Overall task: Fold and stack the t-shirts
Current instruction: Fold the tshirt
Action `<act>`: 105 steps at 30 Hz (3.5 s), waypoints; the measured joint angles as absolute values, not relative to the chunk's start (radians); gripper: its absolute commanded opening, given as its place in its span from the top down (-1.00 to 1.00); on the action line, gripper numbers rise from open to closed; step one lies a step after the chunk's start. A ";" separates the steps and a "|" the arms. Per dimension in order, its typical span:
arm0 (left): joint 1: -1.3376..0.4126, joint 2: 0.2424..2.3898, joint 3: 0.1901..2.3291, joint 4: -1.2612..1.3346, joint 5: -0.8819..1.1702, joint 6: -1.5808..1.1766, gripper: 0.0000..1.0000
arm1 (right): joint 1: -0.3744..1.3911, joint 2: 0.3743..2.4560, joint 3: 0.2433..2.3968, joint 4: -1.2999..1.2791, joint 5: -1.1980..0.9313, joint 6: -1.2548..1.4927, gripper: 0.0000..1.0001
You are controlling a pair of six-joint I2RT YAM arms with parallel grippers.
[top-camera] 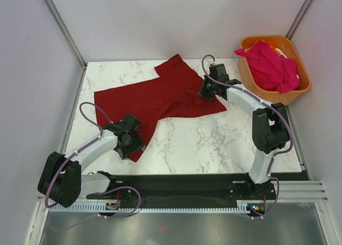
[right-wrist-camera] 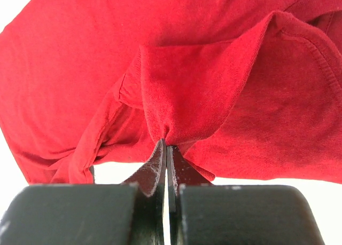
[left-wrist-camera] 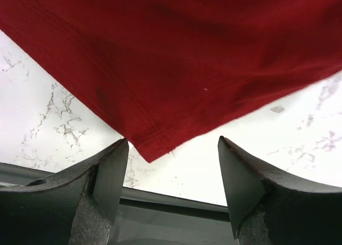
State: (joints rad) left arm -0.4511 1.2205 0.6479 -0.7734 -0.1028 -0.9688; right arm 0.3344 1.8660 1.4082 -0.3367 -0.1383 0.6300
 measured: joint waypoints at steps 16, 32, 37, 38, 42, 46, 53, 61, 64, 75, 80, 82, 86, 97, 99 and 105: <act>-0.451 1.304 0.637 -0.762 -0.103 -0.969 -0.51 | 0.334 1.872 1.408 -0.336 -0.138 0.624 1.00; -0.451 1.240 0.631 -0.761 -0.103 -0.969 -0.51 | 0.334 1.852 1.408 -0.338 -0.138 0.623 1.00; -0.451 1.247 0.631 -0.761 -0.104 -0.973 0.95 | 0.334 1.847 1.408 -0.338 -0.138 0.623 1.00; -0.451 1.247 0.631 -0.761 -0.108 -0.967 0.95 | 0.334 1.847 1.408 -0.338 -0.138 0.623 1.00; -0.452 1.238 0.632 -0.764 -0.118 -0.948 -0.99 | 0.334 1.847 1.408 -0.339 -0.138 0.623 1.00; -0.452 1.185 0.633 -0.773 -0.133 -0.944 -1.00 | 0.334 1.847 1.408 -0.341 -0.138 0.623 1.00; -0.452 1.145 0.640 -0.790 -0.156 -0.945 -0.80 | 0.335 1.847 1.408 -0.342 -0.138 0.623 1.00; -0.452 1.212 0.640 -0.799 -0.157 -0.945 -0.61 | 0.335 1.847 1.408 -0.345 -0.138 0.622 1.00; -0.452 1.225 0.640 -0.799 -0.157 -0.945 -0.61 | 0.335 1.847 1.408 -0.346 -0.137 0.621 1.00; -0.452 1.288 0.628 -0.799 -0.150 -0.945 -0.61 | 0.335 1.847 1.408 -0.350 -0.137 0.619 1.00; -0.453 1.308 0.642 -0.772 -0.143 -0.944 0.95 | 0.335 1.847 1.408 -0.352 -0.137 0.616 1.00; -0.453 1.302 0.642 -0.772 -0.142 -0.942 0.95 | 0.335 1.847 1.408 -0.352 -0.137 0.616 1.00; -0.453 1.253 0.641 -0.771 -0.149 -0.939 0.95 | 0.335 1.847 1.408 -0.352 -0.135 0.616 1.00; -0.453 1.140 0.731 -0.882 -0.175 -0.926 0.95 | 0.335 1.791 1.403 -0.388 -0.134 0.614 1.00; -0.453 1.119 0.765 -0.922 -0.175 -0.926 0.95 | 0.335 1.738 1.393 -0.402 -0.134 0.609 1.00; -0.446 0.965 0.892 -1.052 -0.188 -0.931 0.95 | 0.337 1.442 1.288 -0.461 -0.122 0.573 1.00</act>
State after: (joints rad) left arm -0.4461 0.9646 0.8925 -1.0515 -0.1879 -0.9310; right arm 0.3367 1.4418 1.2881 -0.4606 -0.1219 0.5732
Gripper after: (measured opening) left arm 0.042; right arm 0.010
